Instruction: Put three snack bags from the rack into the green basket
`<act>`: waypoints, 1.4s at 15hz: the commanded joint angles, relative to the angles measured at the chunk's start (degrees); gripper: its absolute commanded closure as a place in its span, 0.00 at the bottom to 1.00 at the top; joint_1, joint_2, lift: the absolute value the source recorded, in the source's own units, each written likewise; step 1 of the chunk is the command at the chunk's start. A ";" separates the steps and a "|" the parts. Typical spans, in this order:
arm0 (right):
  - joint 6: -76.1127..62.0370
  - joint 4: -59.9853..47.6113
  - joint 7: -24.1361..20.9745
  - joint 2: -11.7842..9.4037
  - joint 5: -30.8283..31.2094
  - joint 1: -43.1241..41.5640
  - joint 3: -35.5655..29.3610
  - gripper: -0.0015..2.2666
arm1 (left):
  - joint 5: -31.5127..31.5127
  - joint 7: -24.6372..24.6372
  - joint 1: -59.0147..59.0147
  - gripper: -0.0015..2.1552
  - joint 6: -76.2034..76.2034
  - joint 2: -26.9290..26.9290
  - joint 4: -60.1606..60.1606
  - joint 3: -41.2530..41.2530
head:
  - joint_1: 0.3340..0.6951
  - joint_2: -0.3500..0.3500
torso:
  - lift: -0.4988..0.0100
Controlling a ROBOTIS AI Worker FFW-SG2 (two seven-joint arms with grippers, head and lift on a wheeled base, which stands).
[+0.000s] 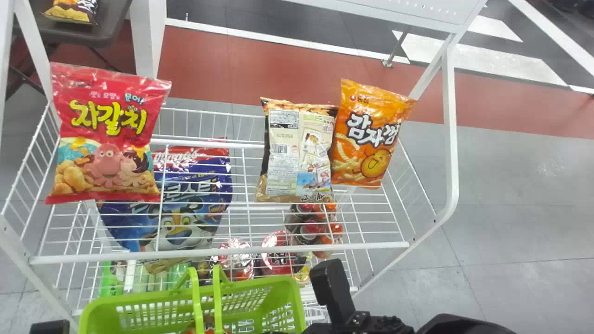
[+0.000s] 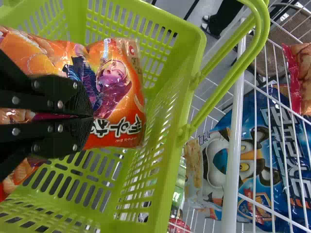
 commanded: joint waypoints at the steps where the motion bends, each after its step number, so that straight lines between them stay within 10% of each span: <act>1: -0.31 -1.28 0.96 -0.08 -0.34 -0.11 -1.64 0.00 | -0.07 0.13 -0.07 0.96 0.00 0.09 -0.29 -0.06 | 1.00 0.00 | 0.98; 7: -19.12 -4.45 1.13 2.29 -4.73 0.60 -10.07 0.03 | -0.07 -0.14 -0.07 0.96 0.18 0.09 -0.29 0.03 | 1.00 0.00 | 0.98; 13: -50.41 3.99 -9.50 7.66 -1.74 -0.81 -12.36 0.06 | -0.51 0.04 -0.51 0.96 0.70 0.79 -0.38 -0.50 | 1.00 0.00 | 0.98; 21: -48.48 17.53 -16.18 9.76 7.84 -14.87 -5.06 0.06 | -2.00 0.30 -1.21 0.96 0.88 1.05 0.15 -2.96 | 1.00 0.00 | 0.98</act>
